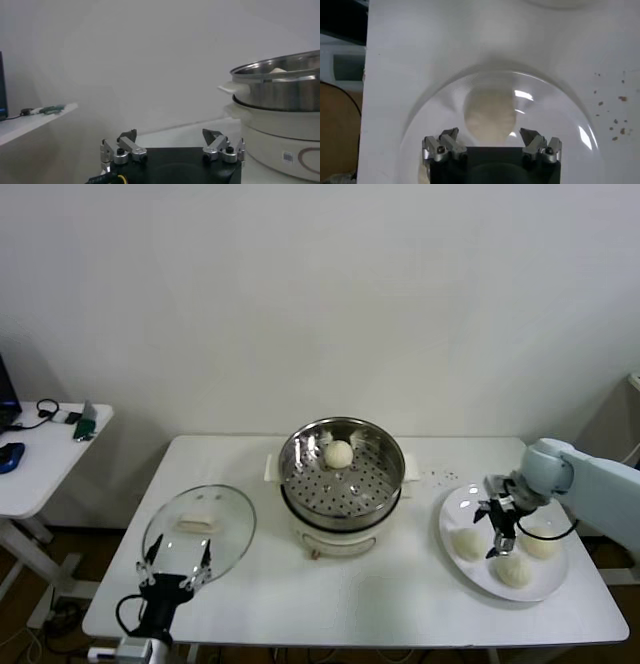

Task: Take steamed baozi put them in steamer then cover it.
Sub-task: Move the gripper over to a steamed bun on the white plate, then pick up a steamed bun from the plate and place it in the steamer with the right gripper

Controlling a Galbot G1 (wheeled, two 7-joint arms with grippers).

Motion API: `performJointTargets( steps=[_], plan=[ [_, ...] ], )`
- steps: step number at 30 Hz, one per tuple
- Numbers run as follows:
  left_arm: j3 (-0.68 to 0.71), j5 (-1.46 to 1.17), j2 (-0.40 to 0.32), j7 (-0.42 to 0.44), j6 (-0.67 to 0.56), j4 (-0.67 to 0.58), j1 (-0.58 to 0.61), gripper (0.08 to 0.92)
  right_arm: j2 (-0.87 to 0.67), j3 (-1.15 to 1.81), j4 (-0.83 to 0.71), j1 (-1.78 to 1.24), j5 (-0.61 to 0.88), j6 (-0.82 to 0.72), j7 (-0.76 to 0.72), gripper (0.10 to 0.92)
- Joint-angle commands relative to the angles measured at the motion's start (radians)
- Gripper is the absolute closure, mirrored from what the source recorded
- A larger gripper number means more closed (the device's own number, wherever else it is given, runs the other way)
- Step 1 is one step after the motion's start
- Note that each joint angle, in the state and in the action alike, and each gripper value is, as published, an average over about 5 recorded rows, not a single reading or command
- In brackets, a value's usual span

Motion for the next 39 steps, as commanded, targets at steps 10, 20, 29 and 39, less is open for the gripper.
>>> performJointTargets(
  steps=[10, 20, 29, 39],
  plan=[
    [-0.001, 0.007, -0.005, -0.001, 0.0, 0.0, 0.004, 0.177, 0.084, 0.081, -0.093, -0.108, -0.023, 0.002, -0.004, 0.216],
    [-0.001, 0.008, -0.009, -0.001, -0.001, -0.003, 0.009, 0.177, 0.078, 0.079, -0.098, -0.09, -0.011, 0.007, -0.017, 0.314],
    [-0.002, 0.008, -0.01, -0.002, -0.002, -0.009, 0.014, 0.177, 0.019, -0.072, -0.055, 0.131, 0.15, -0.012, -0.014, 0.321],
    [0.009, 0.009, -0.02, -0.002, 0.001, -0.033, 0.023, 0.177, 0.108, -0.547, -0.044, 0.741, 0.551, -0.028, -0.009, 0.321]
  ],
)
